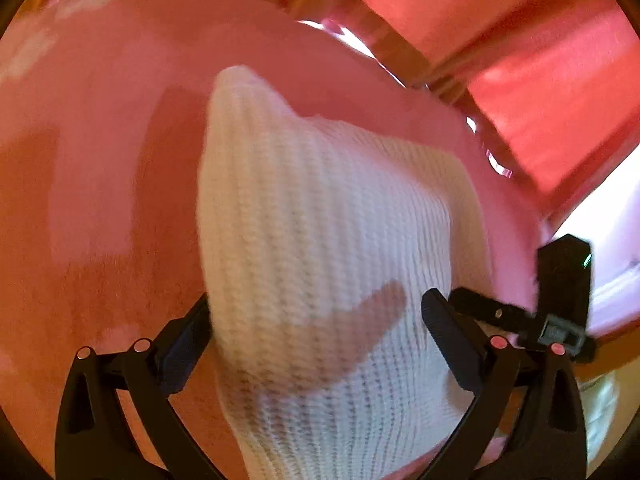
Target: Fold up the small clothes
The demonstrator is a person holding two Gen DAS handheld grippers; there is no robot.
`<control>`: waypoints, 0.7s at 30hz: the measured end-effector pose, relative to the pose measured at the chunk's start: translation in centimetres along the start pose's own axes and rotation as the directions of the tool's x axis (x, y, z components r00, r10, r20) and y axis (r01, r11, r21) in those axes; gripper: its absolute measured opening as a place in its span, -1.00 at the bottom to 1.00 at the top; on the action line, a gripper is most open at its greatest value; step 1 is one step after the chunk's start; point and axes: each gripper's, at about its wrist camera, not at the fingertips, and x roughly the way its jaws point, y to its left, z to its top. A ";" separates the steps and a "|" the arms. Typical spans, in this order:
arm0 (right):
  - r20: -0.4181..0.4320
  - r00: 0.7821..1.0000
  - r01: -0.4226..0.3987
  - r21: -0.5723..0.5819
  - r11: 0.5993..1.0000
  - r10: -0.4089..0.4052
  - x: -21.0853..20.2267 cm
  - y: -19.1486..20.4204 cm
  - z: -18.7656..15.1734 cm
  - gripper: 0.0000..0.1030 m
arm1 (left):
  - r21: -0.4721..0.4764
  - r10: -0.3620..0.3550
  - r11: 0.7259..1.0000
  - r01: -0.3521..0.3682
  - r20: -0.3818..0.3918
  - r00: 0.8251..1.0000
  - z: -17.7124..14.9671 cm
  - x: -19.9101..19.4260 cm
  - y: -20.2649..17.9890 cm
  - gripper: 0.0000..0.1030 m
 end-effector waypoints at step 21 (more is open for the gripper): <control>0.139 0.989 -0.043 -0.036 0.998 0.048 -7.1 2.1 -1.7 -0.40 | 0.179 -0.084 0.981 0.078 0.026 0.996 0.3 -1.5 -5.1 -0.11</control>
